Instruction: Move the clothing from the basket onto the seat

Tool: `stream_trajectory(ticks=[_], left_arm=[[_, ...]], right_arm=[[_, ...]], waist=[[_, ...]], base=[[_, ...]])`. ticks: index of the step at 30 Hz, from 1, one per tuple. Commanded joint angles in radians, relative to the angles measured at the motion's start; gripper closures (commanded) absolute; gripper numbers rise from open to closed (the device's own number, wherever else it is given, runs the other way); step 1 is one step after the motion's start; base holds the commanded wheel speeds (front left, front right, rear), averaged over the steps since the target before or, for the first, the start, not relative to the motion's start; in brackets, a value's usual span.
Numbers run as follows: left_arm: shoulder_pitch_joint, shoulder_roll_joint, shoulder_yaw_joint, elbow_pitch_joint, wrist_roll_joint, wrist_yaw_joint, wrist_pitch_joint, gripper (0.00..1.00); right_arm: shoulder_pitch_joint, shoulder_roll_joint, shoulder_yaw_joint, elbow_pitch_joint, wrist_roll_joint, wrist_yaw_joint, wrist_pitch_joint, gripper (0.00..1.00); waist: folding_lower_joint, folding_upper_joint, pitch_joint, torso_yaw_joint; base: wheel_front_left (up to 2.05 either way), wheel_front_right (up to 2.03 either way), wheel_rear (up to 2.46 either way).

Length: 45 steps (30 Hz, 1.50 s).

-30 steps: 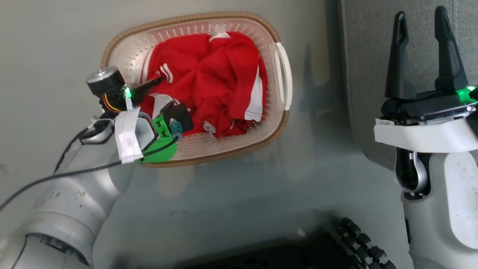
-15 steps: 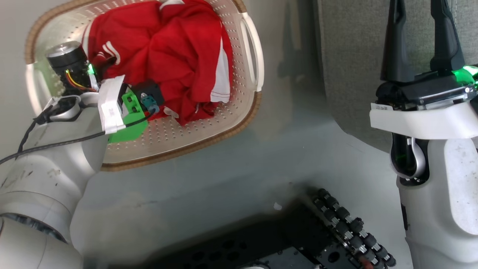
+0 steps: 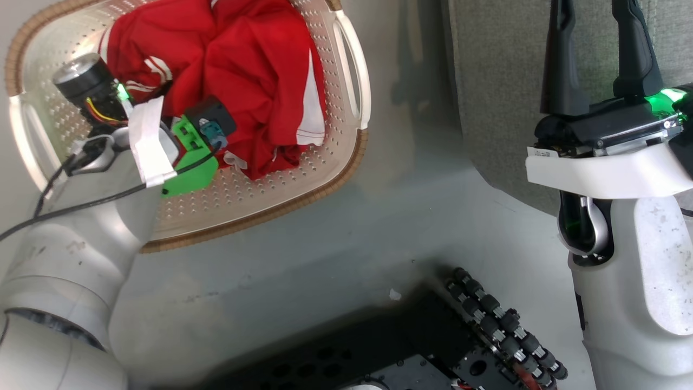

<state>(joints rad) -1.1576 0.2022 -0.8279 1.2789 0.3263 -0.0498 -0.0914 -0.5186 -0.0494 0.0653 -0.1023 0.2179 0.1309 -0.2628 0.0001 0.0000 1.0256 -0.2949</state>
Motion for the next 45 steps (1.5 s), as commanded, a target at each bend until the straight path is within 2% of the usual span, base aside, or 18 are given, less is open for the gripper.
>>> stream_trajectory(ticks=[1, 11, 16, 22, 24, 32, 37, 45], left_arm=[[0.026, -0.012, 0.013, 0.001, -0.018, 0.018, -0.018, 1.00], [0.189, -0.115, 0.140, -0.001, -0.202, 0.070, -0.123, 1.00], [0.304, -0.145, 0.235, -0.012, -0.343, 0.039, -0.154, 1.00], [0.450, -0.151, 0.301, -0.072, -0.459, 0.034, -0.174, 1.00], [0.502, -0.152, 0.317, -0.106, -0.501, 0.025, -0.176, 1.00], [0.671, -0.151, 0.346, -0.292, -0.614, 0.047, -0.174, 1.00], [0.738, -0.151, 0.337, -0.409, -0.674, 0.048, -0.174, 1.00], [0.799, -0.151, 0.315, -0.612, -0.699, 0.099, -0.173, 1.00]], right_arm=[[-0.010, -0.002, 0.000, 0.006, -0.016, 0.000, -0.003, 0.00], [0.080, -0.003, 0.004, 0.042, -0.091, 0.000, -0.003, 0.00], [0.157, -0.003, 0.033, 0.076, -0.122, 0.000, -0.003, 0.00], [0.249, -0.003, 0.068, 0.125, -0.126, 0.000, -0.003, 0.00], [0.283, -0.003, 0.072, 0.136, -0.110, 0.000, -0.003, 0.00], [0.420, -0.003, 0.118, 0.168, -0.091, 0.000, -0.003, 0.00], [0.488, -0.003, 0.136, 0.162, -0.076, 0.000, -0.003, 0.00], [0.541, -0.003, 0.157, 0.159, -0.073, 0.000, -0.003, 0.00]], waist=[[-0.0001, 0.0000, -0.044, 0.026], [-0.0001, 0.0000, -0.287, 0.115], [-0.0001, 0.0000, -0.448, 0.157], [-0.0001, 0.0000, -0.648, 0.166], [-0.0001, 0.0000, -0.714, 0.168], [-0.0001, 0.0000, -0.924, 0.165], [-0.0001, 0.0000, -1.002, 0.166], [-0.0001, 0.0000, -1.069, 0.167]], base=[[0.00, 0.00, 0.00], [0.00, 0.00, 0.00], [0.00, 0.00, 0.00], [0.00, 0.00, 0.00], [0.00, 0.00, 0.00], [0.00, 0.00, 0.00], [0.00, 0.00, 0.00], [0.00, 0.00, 0.00]])
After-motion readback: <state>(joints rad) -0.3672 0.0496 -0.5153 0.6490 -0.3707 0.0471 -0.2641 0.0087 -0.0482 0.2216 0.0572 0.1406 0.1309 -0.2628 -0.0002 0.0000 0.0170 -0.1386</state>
